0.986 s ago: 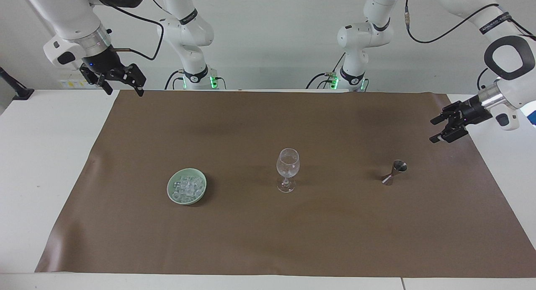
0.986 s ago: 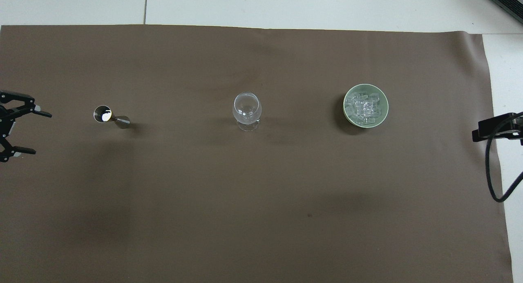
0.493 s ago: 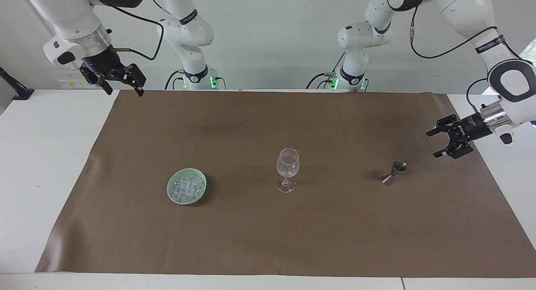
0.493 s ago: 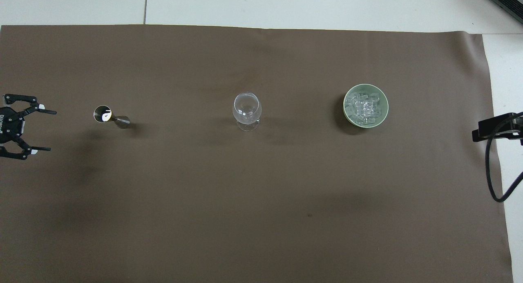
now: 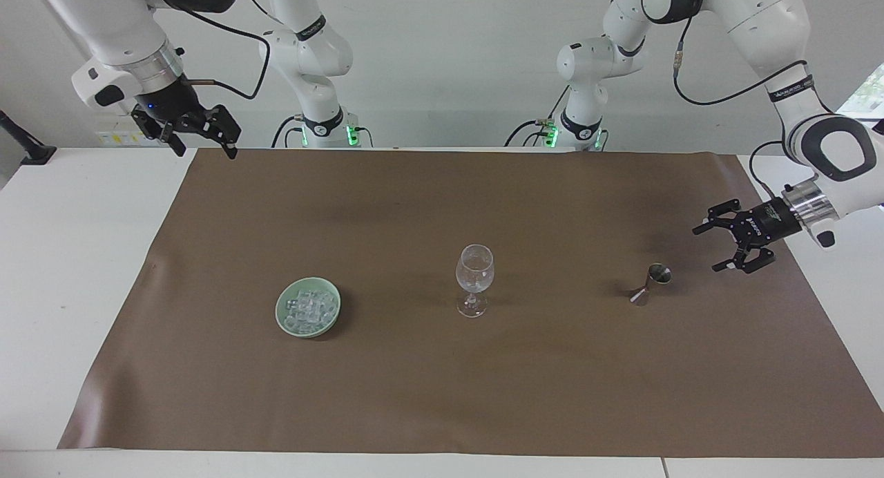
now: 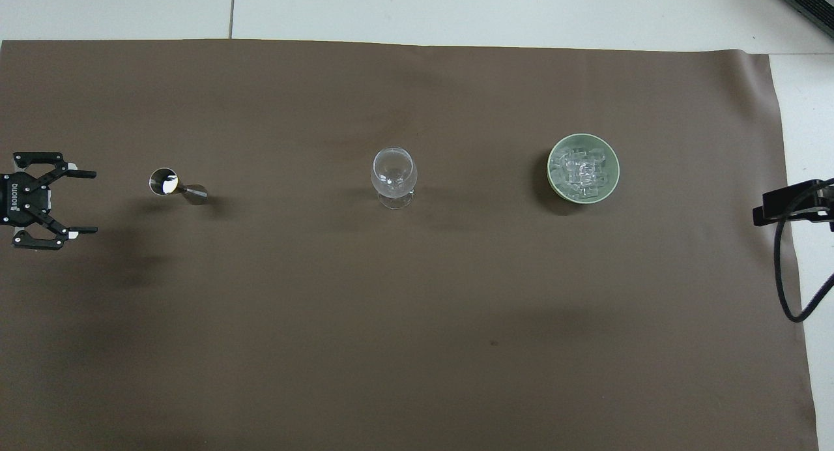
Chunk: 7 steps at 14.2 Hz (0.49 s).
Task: Pour wine and add ice with both arms
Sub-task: 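Move the left gripper open toward the small silver cup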
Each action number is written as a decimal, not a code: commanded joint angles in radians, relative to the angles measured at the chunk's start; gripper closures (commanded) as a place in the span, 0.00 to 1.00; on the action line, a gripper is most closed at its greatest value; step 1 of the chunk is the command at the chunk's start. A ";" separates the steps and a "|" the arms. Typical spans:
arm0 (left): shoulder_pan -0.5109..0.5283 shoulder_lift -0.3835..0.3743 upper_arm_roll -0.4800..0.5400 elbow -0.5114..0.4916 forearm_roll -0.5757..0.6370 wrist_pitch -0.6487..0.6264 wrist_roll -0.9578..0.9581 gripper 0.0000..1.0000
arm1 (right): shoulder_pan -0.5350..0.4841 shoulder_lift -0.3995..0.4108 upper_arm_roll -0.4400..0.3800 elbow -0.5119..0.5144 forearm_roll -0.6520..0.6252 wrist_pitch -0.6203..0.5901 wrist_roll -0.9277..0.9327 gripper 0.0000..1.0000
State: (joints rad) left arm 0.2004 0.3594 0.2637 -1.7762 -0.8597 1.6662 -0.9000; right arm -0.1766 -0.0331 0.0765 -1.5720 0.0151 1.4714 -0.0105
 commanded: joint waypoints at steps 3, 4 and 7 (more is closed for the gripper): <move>0.024 0.064 -0.014 -0.061 -0.169 0.020 -0.004 0.00 | -0.006 -0.008 0.003 -0.009 0.003 0.015 -0.026 0.00; 0.020 0.070 -0.017 -0.075 -0.192 0.027 -0.001 0.00 | -0.006 -0.008 0.003 -0.009 0.003 0.015 -0.026 0.00; 0.001 0.072 -0.038 -0.112 -0.257 0.040 0.021 0.00 | -0.006 -0.008 0.003 -0.009 0.003 0.015 -0.026 0.00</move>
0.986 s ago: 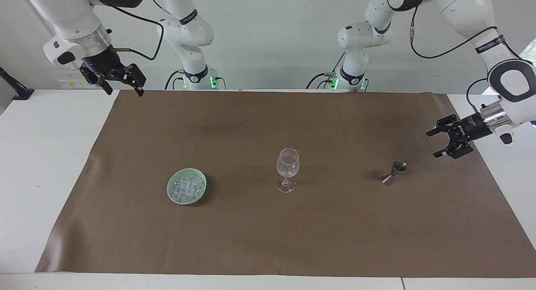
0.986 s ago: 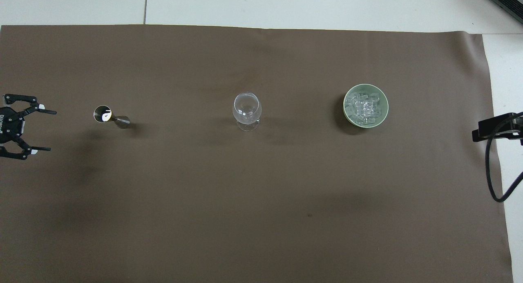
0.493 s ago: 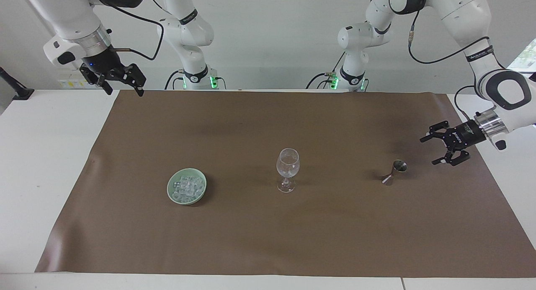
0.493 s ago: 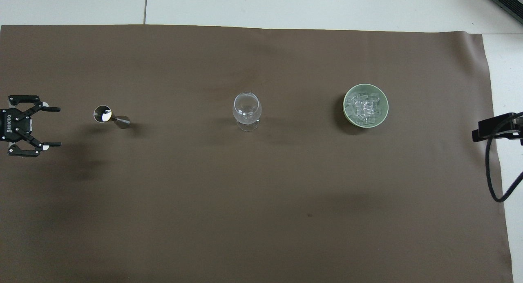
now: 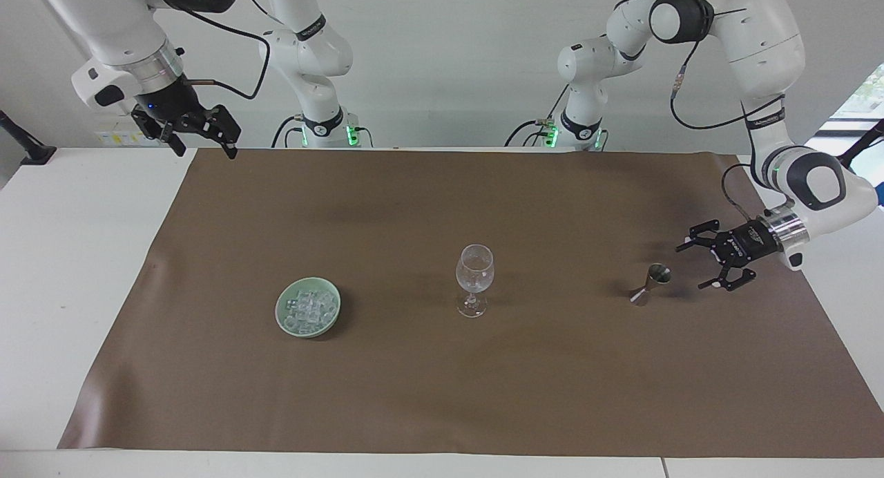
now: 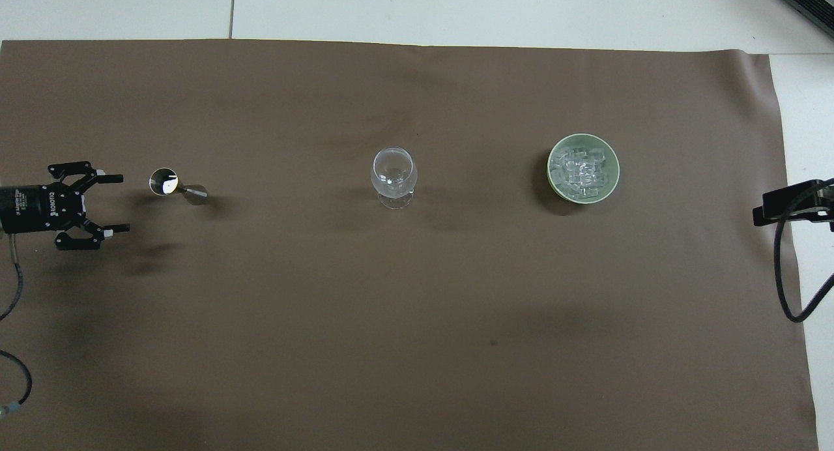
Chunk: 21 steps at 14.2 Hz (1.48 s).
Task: Pour wine and add ice with both arms
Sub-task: 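Move the left gripper open toward the small silver cup, then close the left gripper around the small silver cup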
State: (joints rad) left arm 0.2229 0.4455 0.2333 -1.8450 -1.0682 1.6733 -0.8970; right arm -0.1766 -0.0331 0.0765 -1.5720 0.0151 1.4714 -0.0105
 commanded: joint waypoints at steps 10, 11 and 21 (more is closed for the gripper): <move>-0.047 0.009 -0.066 -0.114 -0.168 0.115 0.179 0.00 | -0.006 -0.008 0.003 -0.009 0.003 0.015 -0.026 0.00; -0.047 0.010 -0.069 -0.112 -0.168 0.117 0.179 0.00 | -0.006 -0.008 0.003 -0.009 0.003 0.015 -0.026 0.00; -0.051 0.009 -0.098 -0.128 -0.220 0.148 0.178 0.00 | -0.006 -0.007 0.003 -0.009 0.003 0.015 -0.026 0.00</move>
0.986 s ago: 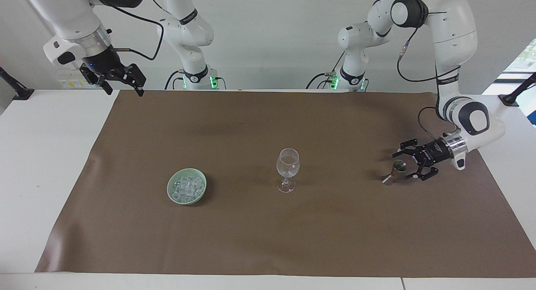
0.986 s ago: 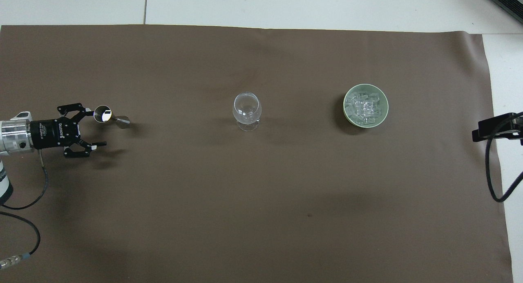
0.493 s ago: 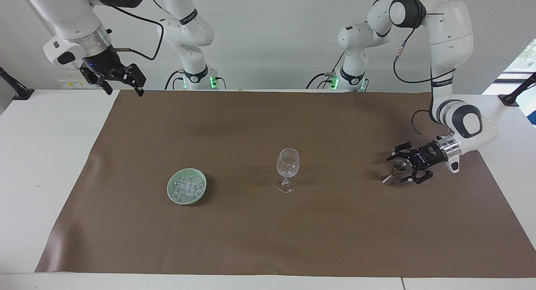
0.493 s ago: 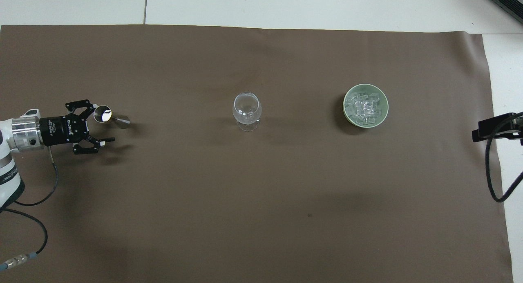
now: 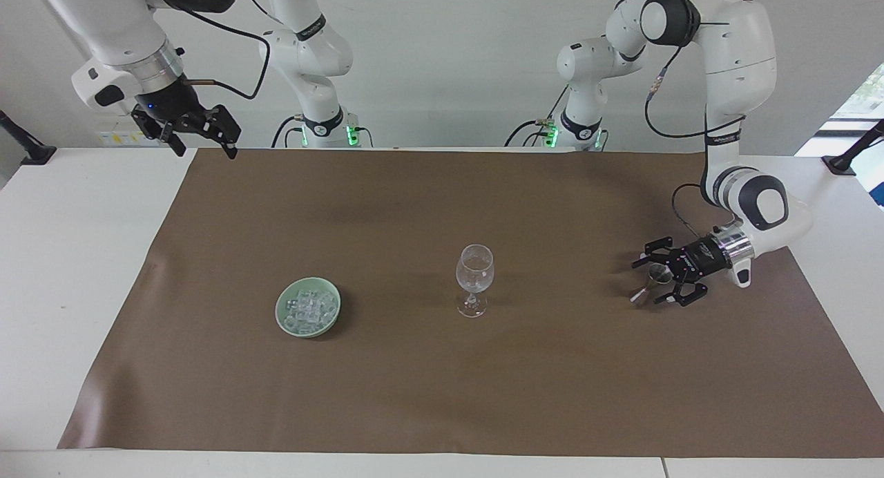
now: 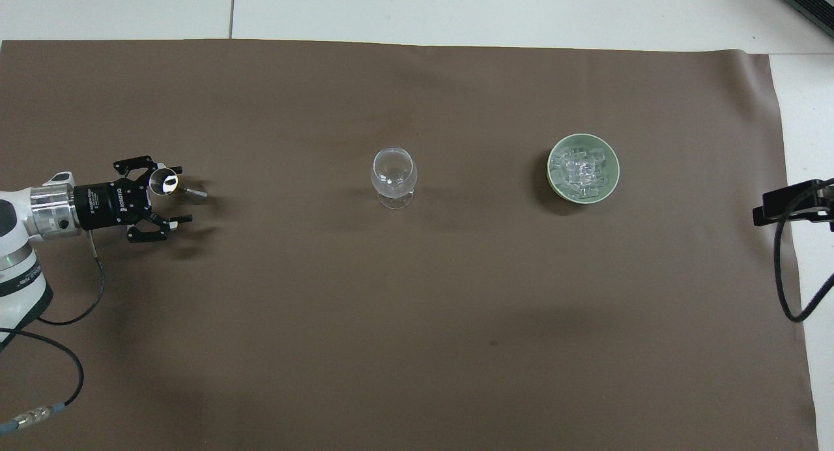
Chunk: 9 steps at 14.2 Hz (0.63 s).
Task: Pour wine and add ice with both arms
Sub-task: 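Close the left gripper around the small silver cup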
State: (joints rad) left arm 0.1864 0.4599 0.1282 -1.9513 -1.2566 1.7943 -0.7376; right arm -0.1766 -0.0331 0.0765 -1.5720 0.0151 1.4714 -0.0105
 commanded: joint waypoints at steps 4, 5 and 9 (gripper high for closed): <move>-0.015 -0.006 0.007 -0.021 -0.034 0.028 0.017 0.00 | -0.006 -0.008 0.003 -0.010 0.003 0.015 -0.026 0.00; -0.015 -0.006 0.007 -0.021 -0.034 0.028 0.017 0.00 | -0.006 -0.008 0.003 -0.010 0.003 0.015 -0.026 0.00; -0.015 -0.006 0.004 -0.021 -0.035 0.030 0.012 0.13 | -0.006 -0.008 0.003 -0.010 0.003 0.015 -0.026 0.00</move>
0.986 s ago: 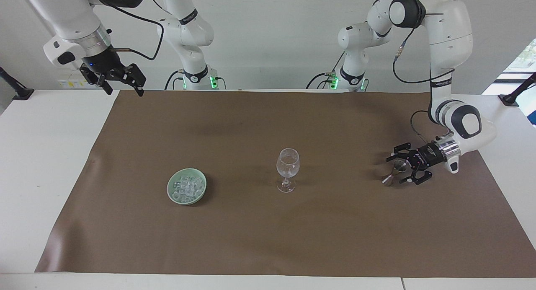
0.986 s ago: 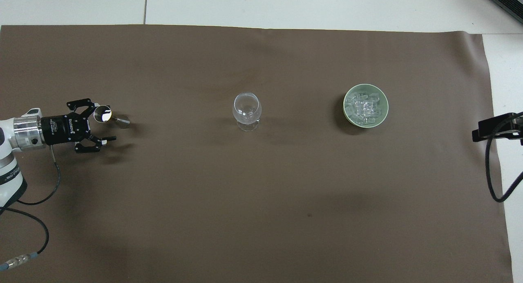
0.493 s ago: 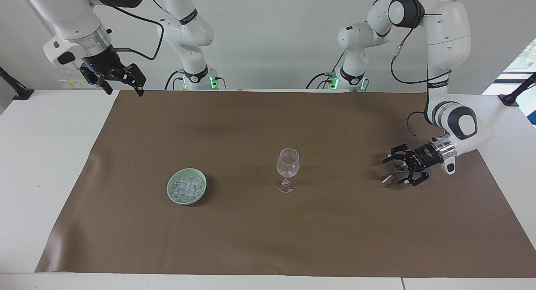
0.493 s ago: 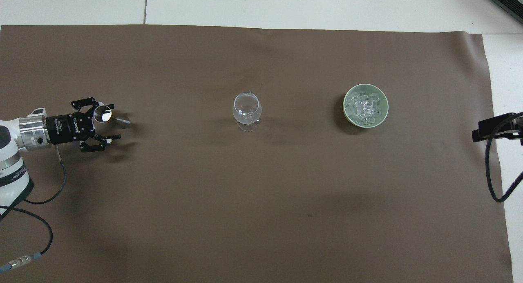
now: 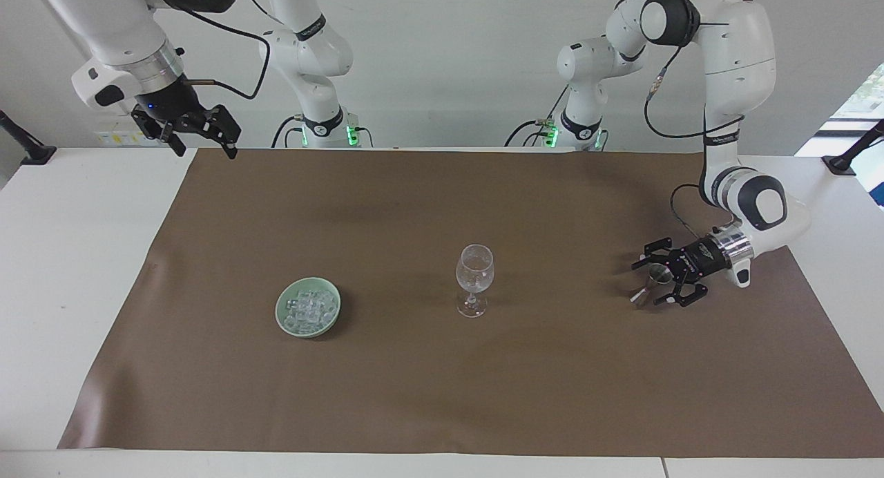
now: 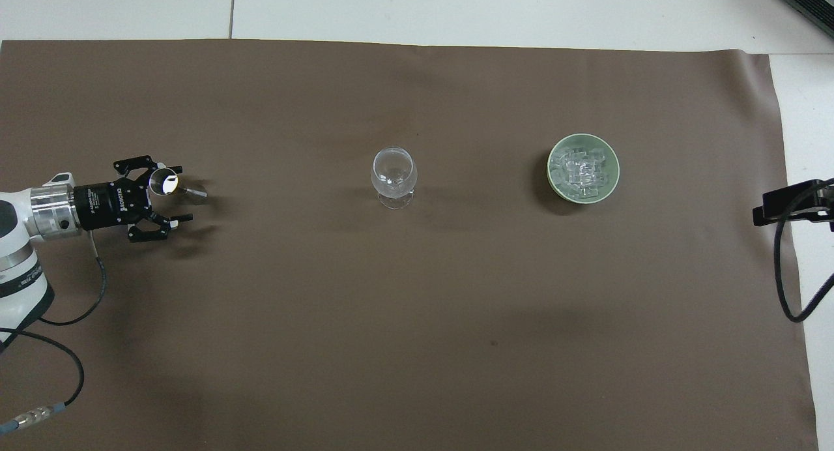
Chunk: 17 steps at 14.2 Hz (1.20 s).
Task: Pour wine and add ice with both arms
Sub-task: 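Close the left gripper around the small silver cup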
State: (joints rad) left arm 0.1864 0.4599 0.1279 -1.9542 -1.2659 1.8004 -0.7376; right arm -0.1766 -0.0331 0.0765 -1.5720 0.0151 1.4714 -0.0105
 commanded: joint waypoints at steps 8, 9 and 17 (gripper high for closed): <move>-0.013 -0.006 -0.001 -0.015 -0.027 0.027 0.009 0.27 | -0.006 -0.008 0.003 -0.009 0.003 0.015 -0.026 0.00; -0.012 -0.006 0.001 -0.014 -0.026 0.027 0.007 0.27 | -0.006 -0.008 0.003 -0.009 0.003 0.015 -0.026 0.00; -0.008 -0.006 0.001 -0.011 -0.026 0.027 0.003 0.45 | -0.006 -0.008 0.003 -0.009 0.003 0.015 -0.026 0.00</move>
State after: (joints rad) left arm 0.1864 0.4599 0.1223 -1.9544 -1.2709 1.8113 -0.7377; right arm -0.1766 -0.0331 0.0765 -1.5720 0.0151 1.4714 -0.0105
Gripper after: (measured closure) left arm 0.449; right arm 0.000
